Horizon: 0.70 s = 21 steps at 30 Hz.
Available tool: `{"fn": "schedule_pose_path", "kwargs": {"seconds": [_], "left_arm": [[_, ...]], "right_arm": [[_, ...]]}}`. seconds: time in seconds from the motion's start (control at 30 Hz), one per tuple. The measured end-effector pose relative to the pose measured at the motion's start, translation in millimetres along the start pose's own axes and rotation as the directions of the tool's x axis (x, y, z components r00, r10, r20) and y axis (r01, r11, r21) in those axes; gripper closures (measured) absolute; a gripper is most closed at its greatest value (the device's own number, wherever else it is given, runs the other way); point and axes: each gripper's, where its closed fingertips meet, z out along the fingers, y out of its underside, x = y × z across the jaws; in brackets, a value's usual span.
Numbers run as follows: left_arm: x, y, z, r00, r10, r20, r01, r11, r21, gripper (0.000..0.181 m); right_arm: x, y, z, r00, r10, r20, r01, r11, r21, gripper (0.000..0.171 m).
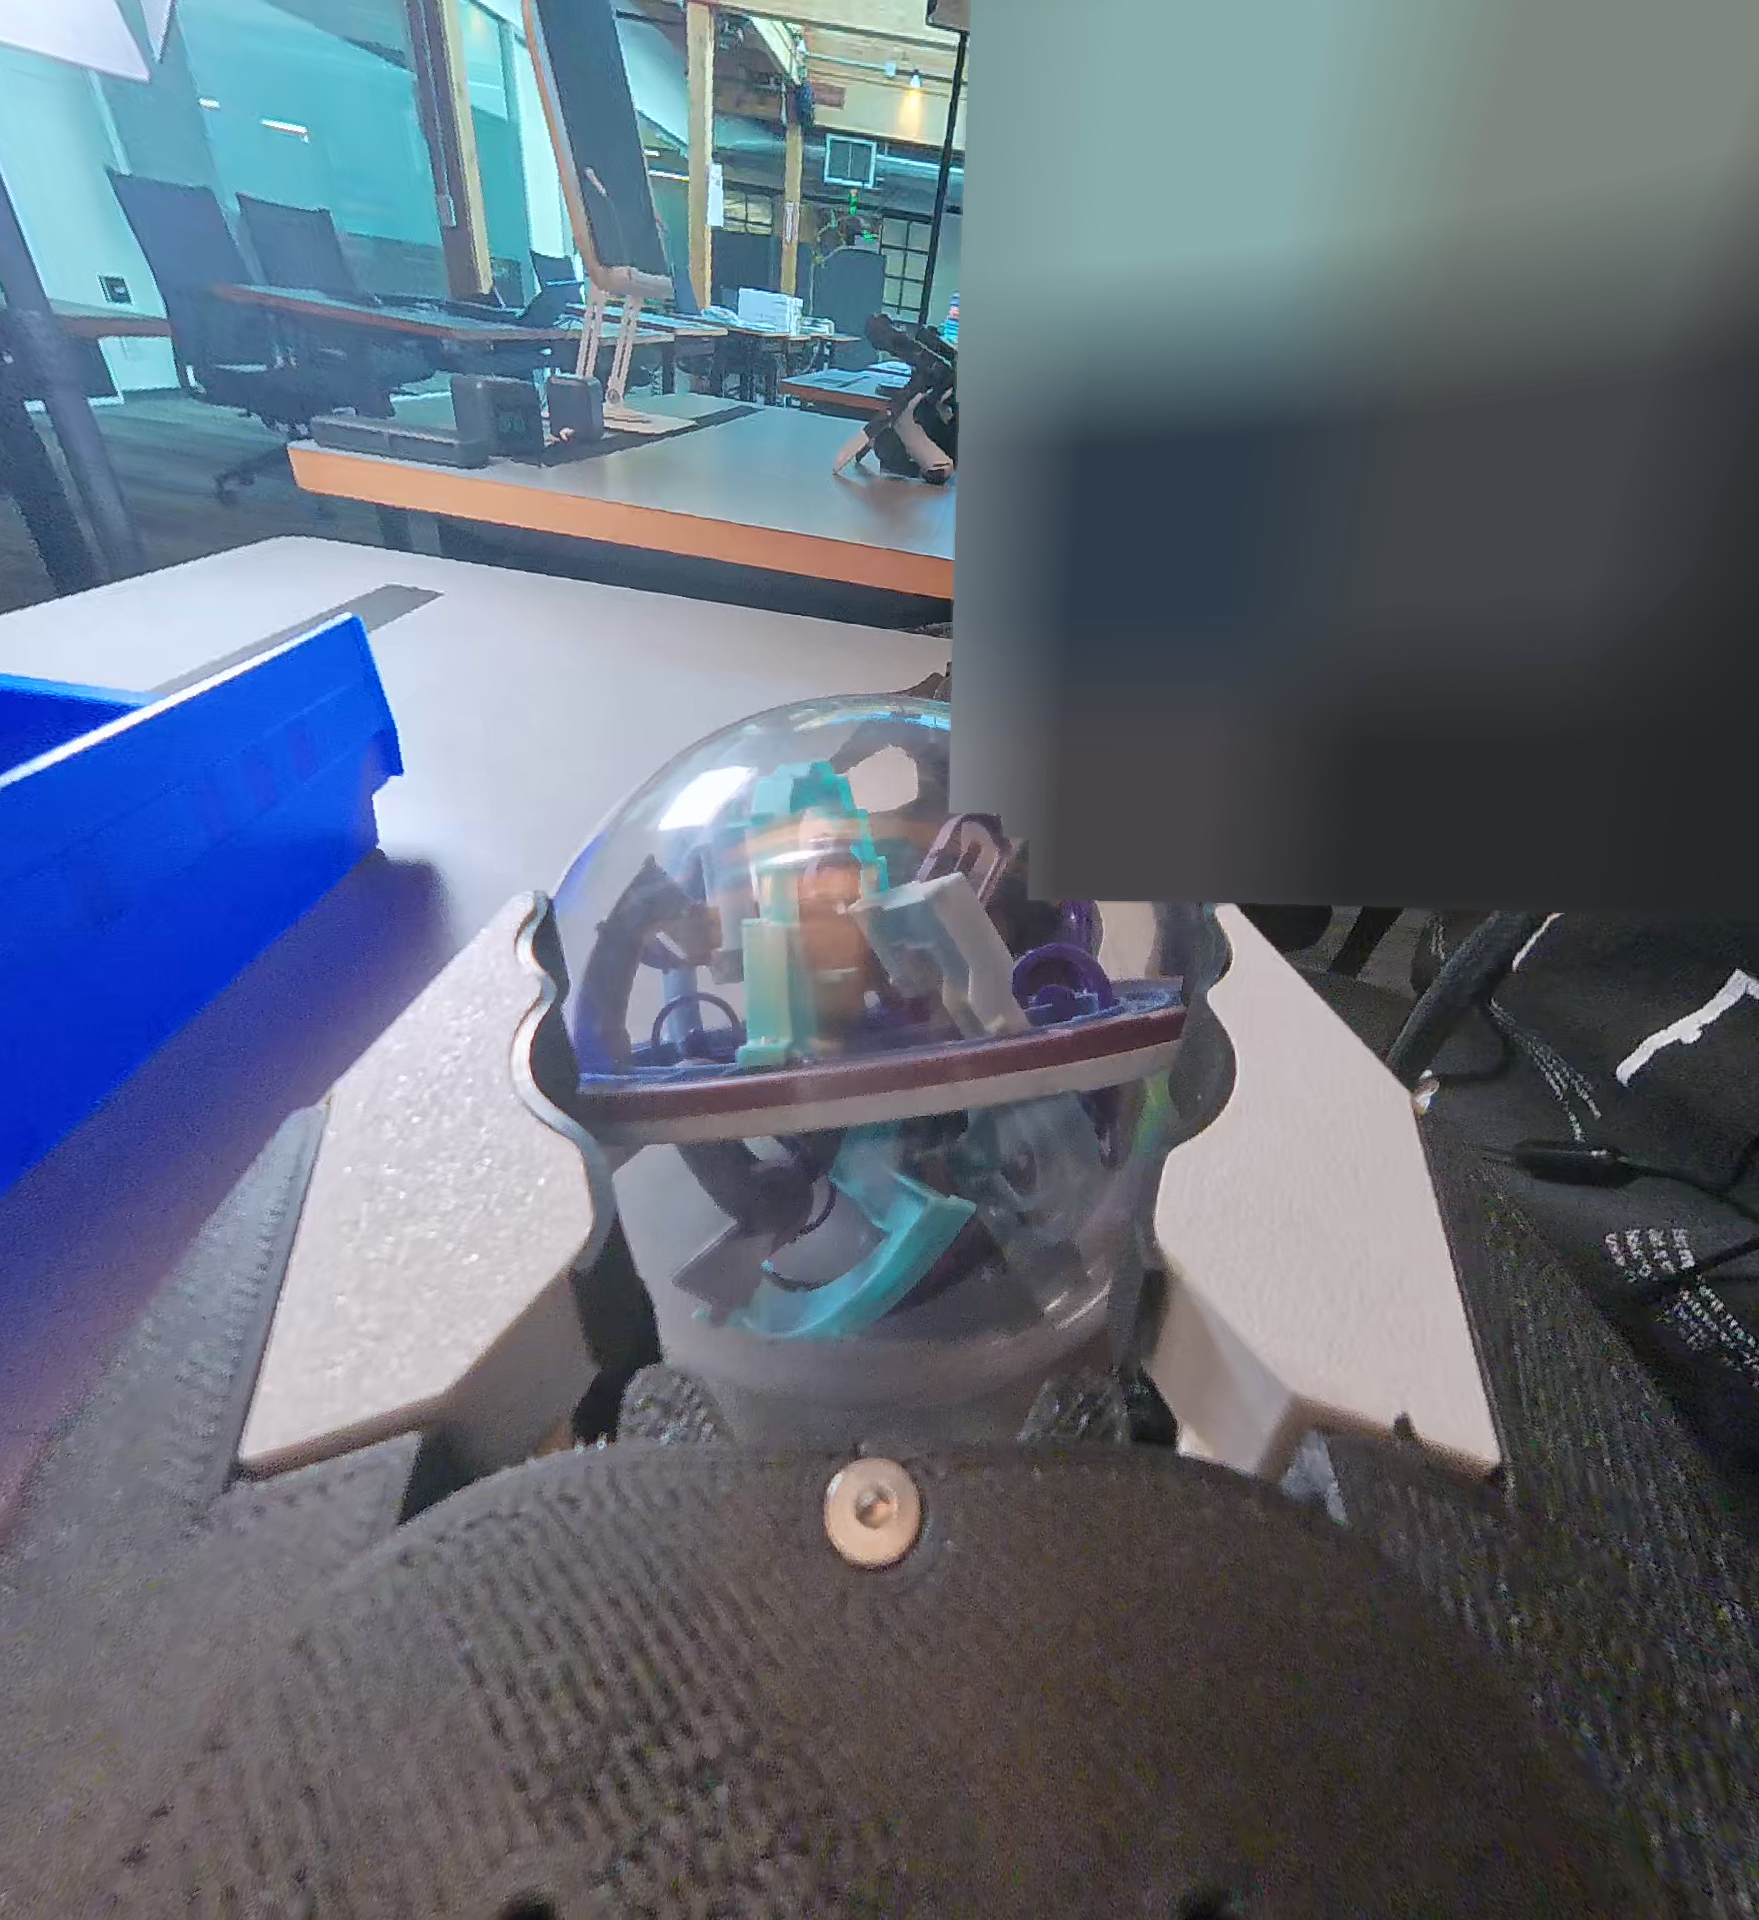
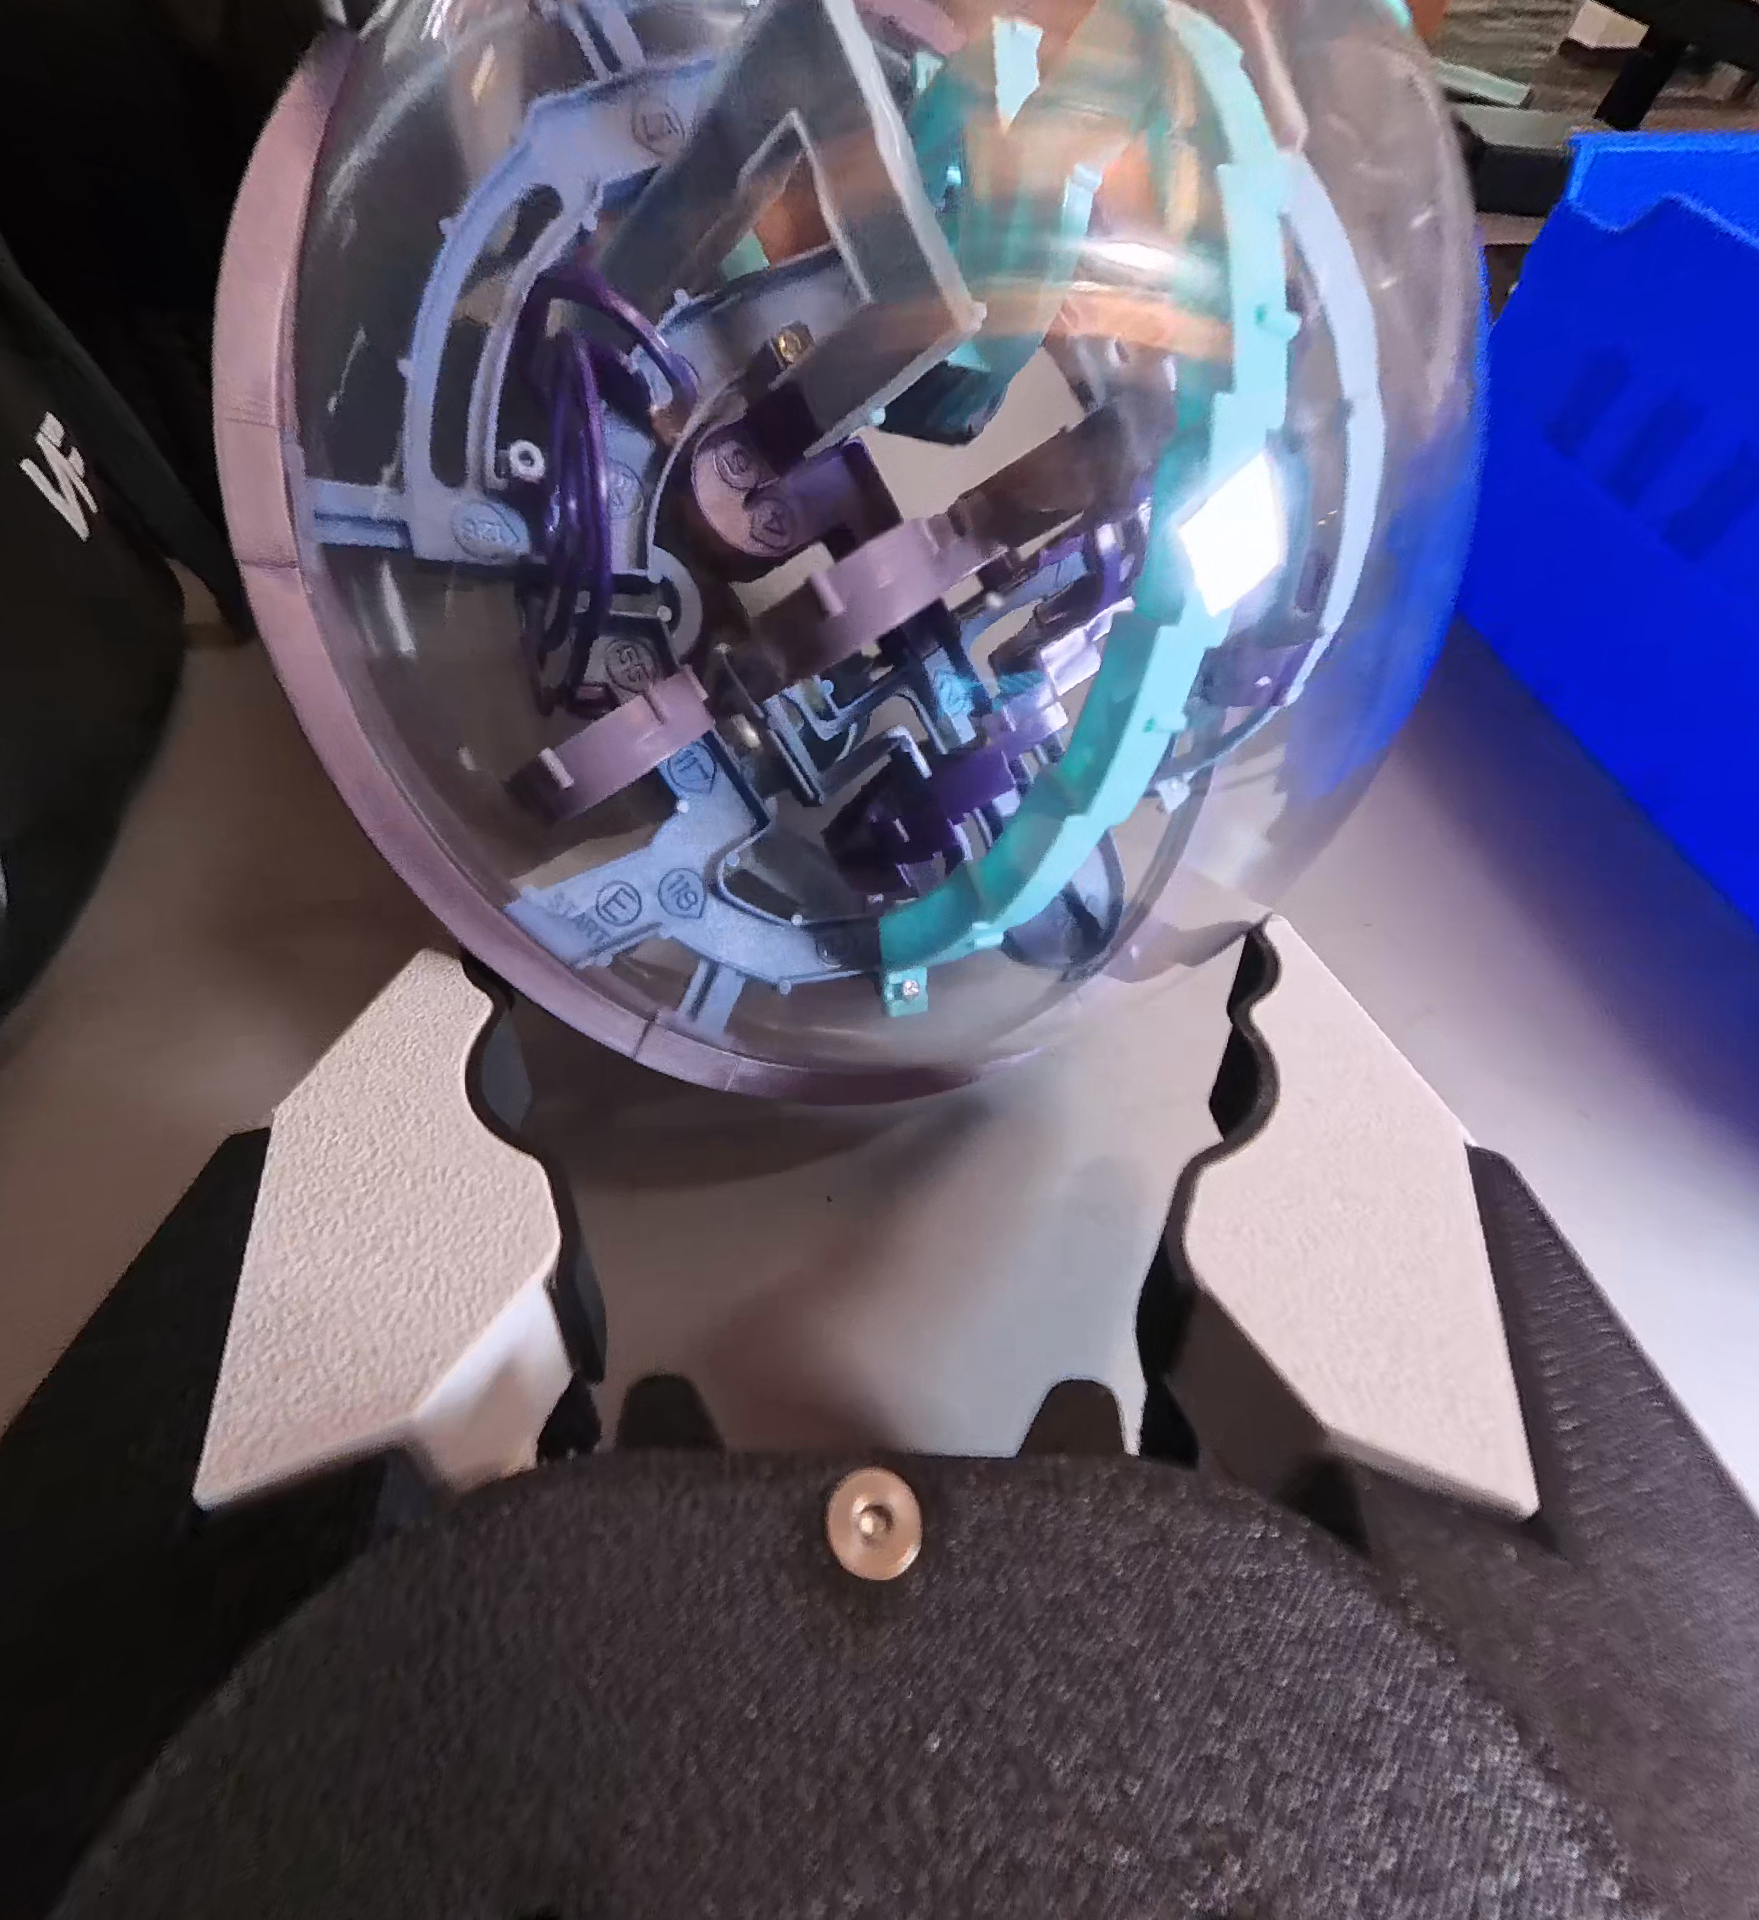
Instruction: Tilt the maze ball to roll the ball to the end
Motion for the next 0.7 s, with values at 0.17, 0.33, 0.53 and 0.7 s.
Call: {"fn": "schedule_pose_path", "kwargs": {"seconds": [0.17, 0.33, 0.53, 0.7], "left_arm": [[7.6, -0.4, -1.4, 0.995, 0.098, 0.0, -0.098, 0.995, 0.008, 0.065], [11.2, -0.6, -2.5, 0.986, 0.169, 0.004, -0.169, 0.985, 0.017, 0.065], [12.7, 0.1, -8.3, 0.955, 0.297, -0.013, -0.296, 0.953, 0.055, 0.065], [9.1, 3.5, -12.7, 0.935, 0.352, -0.028, -0.35, 0.934, 0.078, 0.063]], "right_arm": [[-1.6, 5.8, 4.5, 0.999, -0.039, -0.012, 0.038, 0.998, -0.048, 0.036], [0.0, 9.5, 8.1, 0.997, -0.075, -0.035, 0.072, 0.994, -0.081, 0.038], [9.3, 8.8, 16.3, 0.978, -0.172, -0.115, 0.159, 0.981, -0.112, 0.036], [19.6, 2.7, 14.8, 0.939, -0.276, -0.203, 0.254, 0.959, -0.128, 0.036]]}}
